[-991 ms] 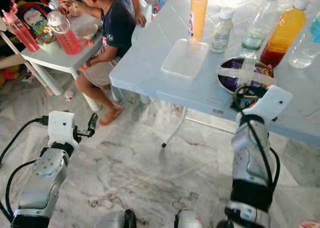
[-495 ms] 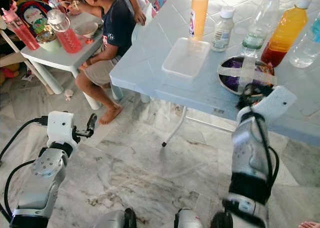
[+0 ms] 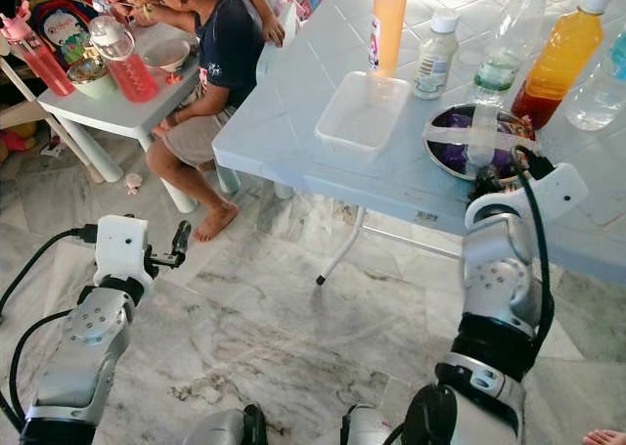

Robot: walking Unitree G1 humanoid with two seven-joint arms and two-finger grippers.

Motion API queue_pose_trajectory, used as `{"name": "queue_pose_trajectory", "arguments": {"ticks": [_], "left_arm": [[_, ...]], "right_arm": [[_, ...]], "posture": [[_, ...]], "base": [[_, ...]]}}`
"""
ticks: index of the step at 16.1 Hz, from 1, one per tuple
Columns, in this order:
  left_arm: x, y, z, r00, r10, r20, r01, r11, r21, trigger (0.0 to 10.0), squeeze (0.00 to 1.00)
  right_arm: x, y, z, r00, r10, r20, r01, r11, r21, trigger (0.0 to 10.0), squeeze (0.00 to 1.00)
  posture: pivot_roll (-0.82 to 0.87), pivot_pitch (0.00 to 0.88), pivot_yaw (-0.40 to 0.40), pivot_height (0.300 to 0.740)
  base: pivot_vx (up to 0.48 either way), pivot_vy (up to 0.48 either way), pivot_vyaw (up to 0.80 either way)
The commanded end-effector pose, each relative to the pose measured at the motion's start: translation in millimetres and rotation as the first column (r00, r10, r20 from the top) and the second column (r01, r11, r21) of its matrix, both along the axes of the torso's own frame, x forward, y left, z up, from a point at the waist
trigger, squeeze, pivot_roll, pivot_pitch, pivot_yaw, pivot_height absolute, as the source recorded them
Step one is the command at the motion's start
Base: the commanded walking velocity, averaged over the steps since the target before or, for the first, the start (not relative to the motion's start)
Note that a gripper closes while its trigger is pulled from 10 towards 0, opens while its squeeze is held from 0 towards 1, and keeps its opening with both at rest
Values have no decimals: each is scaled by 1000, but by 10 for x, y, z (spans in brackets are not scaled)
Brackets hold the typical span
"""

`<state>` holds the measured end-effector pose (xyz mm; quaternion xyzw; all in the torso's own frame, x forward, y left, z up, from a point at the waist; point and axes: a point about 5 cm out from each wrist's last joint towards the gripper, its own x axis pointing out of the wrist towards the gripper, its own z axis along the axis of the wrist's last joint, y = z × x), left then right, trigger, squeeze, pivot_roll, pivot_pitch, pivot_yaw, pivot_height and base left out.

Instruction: Restocking fridge

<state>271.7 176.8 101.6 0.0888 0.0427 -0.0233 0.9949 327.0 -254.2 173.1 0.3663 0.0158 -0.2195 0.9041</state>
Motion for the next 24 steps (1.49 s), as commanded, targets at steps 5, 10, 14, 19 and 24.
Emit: {"name": "queue_pose_trajectory", "arguments": {"ticks": [5, 10, 14, 19, 24], "left_arm": [[29, 22, 45, 1000, 8, 25, -9, 1000, 27, 10000, 0], [49, -33, 38, 1000, -15, 27, 14, 999, 29, 10000, 0], [85, -33, 57, 999, -20, 35, 19, 999, 36, 10000, 0], [79, -53, 48, 999, -24, 37, 22, 999, 40, 10000, 0], [84, -48, 67, 998, -37, 45, 34, 997, 68, 10000, 0]], "right_arm": [[-77, 74, -32, 999, -6, -54, 9, 999, 44, 2353, 0], [-175, 38, -72, 997, -26, -68, 29, 999, 46, 1373, 0], [-261, 9, -63, 996, -43, -83, 45, 999, 21, 8275, 0], [-257, -163, -12, 991, -73, -113, 68, 996, -50, 10000, 690], [-137, -170, -77, 987, 27, -156, -34, 998, -43, 10000, 1000]], "posture": [[-15, 178, 117, 740], [-26, 165, 129, 740], [-33, 159, 133, 740], [-32, 162, 132, 740], [-21, 158, 138, 740]], "base": [[0, 0, 0], [0, 0, 0], [0, 0, 0], [0, 0, 0], [0, 0, 0]]}}
